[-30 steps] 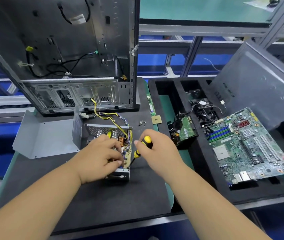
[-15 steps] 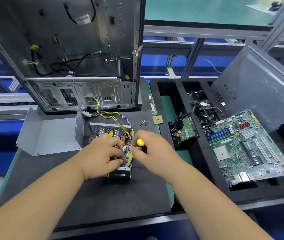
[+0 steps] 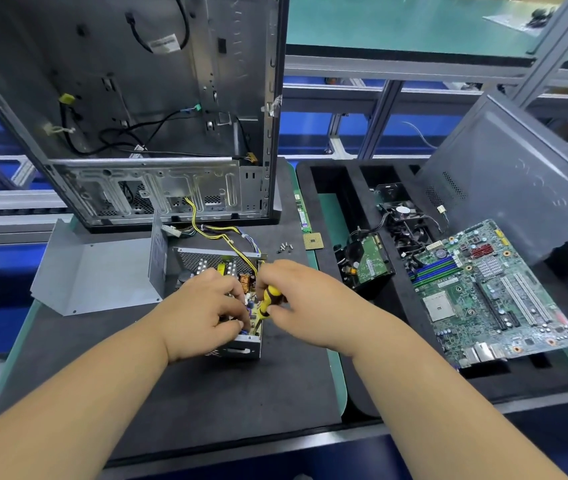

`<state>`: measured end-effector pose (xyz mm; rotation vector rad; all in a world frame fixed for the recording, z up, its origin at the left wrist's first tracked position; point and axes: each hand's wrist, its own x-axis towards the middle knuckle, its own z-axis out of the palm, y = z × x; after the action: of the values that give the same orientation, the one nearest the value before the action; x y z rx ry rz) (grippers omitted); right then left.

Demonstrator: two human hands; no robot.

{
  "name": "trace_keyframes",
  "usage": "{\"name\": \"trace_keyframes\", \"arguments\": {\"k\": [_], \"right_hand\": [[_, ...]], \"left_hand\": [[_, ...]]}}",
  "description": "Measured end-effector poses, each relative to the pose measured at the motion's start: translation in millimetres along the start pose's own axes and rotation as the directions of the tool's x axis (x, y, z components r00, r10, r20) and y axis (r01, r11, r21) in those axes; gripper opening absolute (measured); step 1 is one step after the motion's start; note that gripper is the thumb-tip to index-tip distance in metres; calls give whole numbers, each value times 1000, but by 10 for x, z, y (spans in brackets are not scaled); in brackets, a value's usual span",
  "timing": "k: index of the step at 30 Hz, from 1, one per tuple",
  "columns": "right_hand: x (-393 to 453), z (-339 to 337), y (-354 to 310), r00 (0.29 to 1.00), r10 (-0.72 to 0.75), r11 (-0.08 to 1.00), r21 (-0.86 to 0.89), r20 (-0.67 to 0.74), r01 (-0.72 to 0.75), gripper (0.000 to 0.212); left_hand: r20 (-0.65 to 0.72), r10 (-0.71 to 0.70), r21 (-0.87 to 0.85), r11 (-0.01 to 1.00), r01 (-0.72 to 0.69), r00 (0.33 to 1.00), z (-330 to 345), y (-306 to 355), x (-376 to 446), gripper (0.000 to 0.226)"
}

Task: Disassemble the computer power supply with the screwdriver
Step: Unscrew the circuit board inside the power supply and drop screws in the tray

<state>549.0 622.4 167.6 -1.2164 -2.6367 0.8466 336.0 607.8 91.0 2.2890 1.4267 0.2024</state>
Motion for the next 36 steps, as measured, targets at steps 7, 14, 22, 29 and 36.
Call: {"name": "trace_keyframes", "arguments": {"k": [7, 14, 22, 29, 36], "right_hand": [[-14, -33, 39, 997, 73, 996, 45, -13, -73, 15], [-47, -8, 65, 994, 104, 992, 80, -21, -102, 13], [-51, -5, 50, 994, 107, 992, 77, -25, -105, 14], [-48, 13, 43, 996, 86, 995, 63, -26, -84, 13], [-14, 70, 6, 997, 34, 985, -164, -74, -45, 27]], "left_hand": [[-10, -2, -20, 1000, 1, 1000, -3, 7, -1, 27], [-1, 10, -16, 1000, -10, 1000, -18, 8, -6, 25], [2, 8, -11, 1000, -8, 1000, -24, 21, -11, 20], [-7, 16, -10, 1000, -16, 1000, -18, 22, -10, 20], [-17, 9, -10, 1000, -9, 1000, -15, 21, -7, 30]]}}
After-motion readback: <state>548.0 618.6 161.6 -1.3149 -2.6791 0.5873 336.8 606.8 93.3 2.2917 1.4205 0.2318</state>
